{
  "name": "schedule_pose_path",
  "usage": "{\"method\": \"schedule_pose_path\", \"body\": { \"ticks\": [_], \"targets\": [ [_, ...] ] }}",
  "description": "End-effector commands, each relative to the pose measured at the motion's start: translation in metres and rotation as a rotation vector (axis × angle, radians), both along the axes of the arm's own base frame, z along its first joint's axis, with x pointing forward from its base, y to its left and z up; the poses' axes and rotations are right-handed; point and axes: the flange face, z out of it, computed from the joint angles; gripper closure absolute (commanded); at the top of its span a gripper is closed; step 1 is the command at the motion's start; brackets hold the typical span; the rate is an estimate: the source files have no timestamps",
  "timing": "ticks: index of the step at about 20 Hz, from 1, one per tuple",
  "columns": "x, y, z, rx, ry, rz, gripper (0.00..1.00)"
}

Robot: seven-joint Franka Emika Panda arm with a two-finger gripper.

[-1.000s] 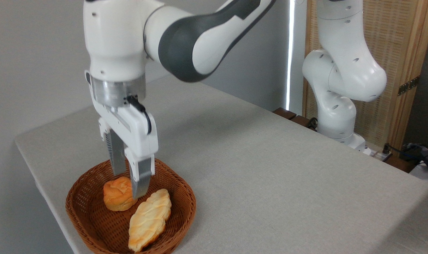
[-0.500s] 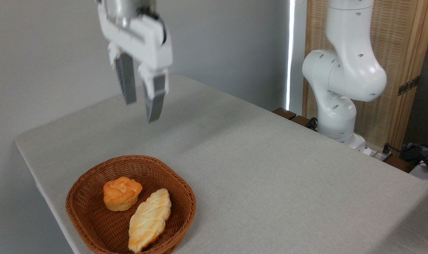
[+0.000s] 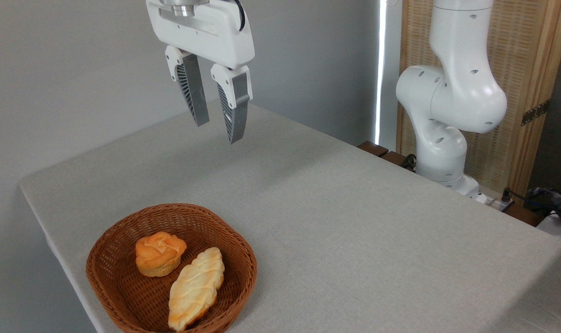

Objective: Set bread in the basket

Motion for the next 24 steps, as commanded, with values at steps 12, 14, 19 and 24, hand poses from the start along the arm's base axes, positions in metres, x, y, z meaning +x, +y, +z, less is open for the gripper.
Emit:
{"method": "schedule_pose_path", "body": {
  "ticks": [12,14,19,24],
  "targets": [
    [0.0042,0.0048,-0.0066,0.064,0.029,0.001,0.0],
    [0.0053,0.0057,-0.0065,0.072,0.02,0.0,0.0],
    [0.0059,0.0066,-0.0061,0.073,0.015,0.002,0.0],
    [0.0062,0.01,-0.0069,0.073,0.019,0.009,0.0]
  ]
}}
